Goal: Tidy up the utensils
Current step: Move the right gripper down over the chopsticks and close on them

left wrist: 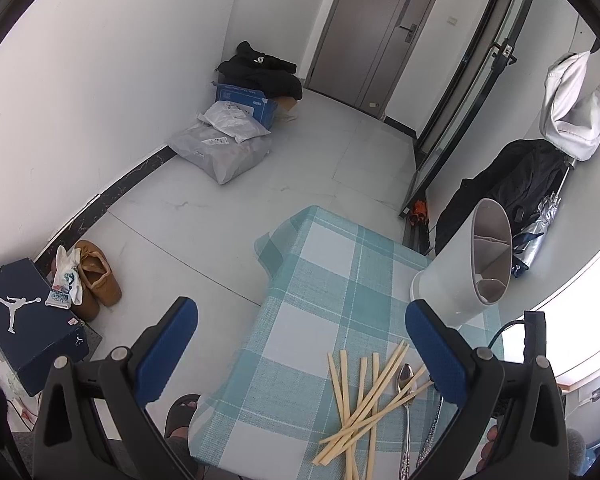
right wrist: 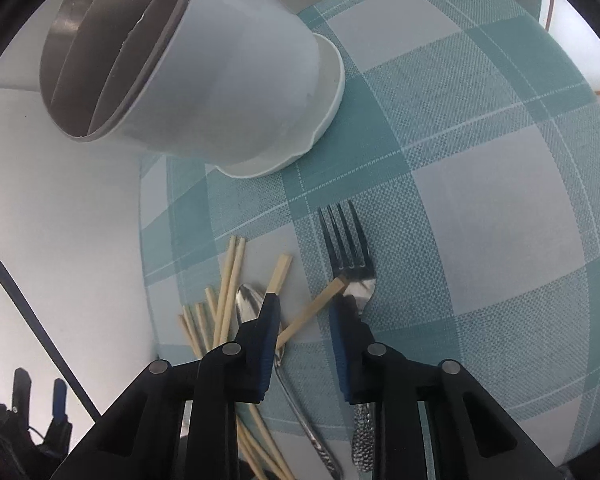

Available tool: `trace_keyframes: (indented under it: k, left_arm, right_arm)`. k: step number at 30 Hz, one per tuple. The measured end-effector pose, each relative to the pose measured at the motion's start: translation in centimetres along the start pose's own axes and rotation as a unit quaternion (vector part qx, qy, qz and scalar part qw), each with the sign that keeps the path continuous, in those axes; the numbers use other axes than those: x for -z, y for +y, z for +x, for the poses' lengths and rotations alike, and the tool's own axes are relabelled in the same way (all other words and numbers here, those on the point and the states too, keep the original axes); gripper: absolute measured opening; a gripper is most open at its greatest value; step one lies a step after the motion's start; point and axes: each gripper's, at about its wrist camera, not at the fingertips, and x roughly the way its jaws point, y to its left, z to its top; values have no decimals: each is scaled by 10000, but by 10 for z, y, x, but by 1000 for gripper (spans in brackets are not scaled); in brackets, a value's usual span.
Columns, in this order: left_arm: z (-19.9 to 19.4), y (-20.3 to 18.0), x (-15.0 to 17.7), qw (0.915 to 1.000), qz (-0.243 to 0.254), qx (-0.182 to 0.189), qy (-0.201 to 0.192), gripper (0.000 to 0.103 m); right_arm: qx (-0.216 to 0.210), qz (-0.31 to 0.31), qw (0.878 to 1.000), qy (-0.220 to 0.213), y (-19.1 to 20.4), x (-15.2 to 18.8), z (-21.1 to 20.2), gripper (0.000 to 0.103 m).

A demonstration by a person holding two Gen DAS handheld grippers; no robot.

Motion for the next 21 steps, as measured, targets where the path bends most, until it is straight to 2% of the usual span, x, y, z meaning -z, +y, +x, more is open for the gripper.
trace_keyframes:
  k: [4, 7, 13, 21]
  left_arm:
    - [2, 5, -1, 9999, -51, -108, 27, 102]
    - [5, 9, 0, 9998, -90, -193, 54, 102]
    - [8, 12, 3, 9990, -22, -449, 72, 102]
    - [11, 11, 6, 9986, -31, -488, 193, 102]
  right_arm:
    - [479, -226, 9983, -261, 19, 0, 3, 17]
    - [761, -326, 9959, -377, 28, -2, 11, 5]
    - [800, -544, 9936, -585, 34, -3, 13, 2]
    - [807, -1109, 9898, -379, 40, -11, 7, 0]
